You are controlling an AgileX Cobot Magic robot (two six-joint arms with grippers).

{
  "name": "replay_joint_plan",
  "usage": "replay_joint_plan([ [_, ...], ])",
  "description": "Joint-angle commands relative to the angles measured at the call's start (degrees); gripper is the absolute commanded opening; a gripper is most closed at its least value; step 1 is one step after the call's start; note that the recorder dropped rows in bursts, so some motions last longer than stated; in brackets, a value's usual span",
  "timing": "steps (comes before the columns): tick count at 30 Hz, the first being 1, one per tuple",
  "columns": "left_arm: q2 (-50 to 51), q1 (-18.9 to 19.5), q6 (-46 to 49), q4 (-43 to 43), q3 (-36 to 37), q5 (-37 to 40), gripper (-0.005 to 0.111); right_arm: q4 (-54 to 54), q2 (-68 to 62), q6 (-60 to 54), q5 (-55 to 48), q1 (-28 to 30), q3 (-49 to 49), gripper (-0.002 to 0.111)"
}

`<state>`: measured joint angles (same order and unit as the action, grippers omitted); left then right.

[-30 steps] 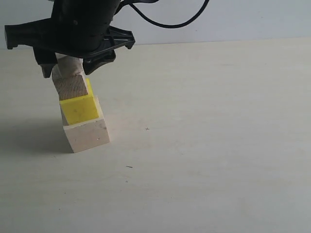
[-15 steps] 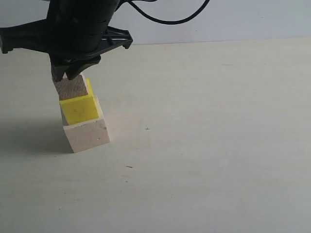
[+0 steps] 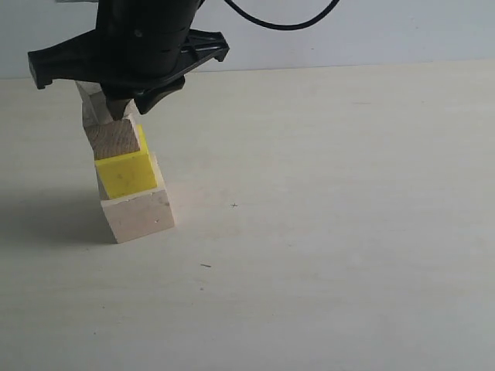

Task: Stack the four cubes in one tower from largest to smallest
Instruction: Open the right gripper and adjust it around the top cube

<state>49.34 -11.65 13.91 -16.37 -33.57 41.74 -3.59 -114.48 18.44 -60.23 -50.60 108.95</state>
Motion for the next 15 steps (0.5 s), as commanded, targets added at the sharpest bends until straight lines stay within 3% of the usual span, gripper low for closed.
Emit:
replay_joint_plan([
  [1,0.0,-0.4,-0.4,-0.2,0.2,-0.3,0.0,1.0,0.5,0.1,0.5,-0.1,0.1,0.031],
  [15,0.0,-0.4,-0.4,-0.2,0.2,-0.3,0.0,-0.5,-1.6,-0.1,3.3,-0.1,0.1,0.031],
])
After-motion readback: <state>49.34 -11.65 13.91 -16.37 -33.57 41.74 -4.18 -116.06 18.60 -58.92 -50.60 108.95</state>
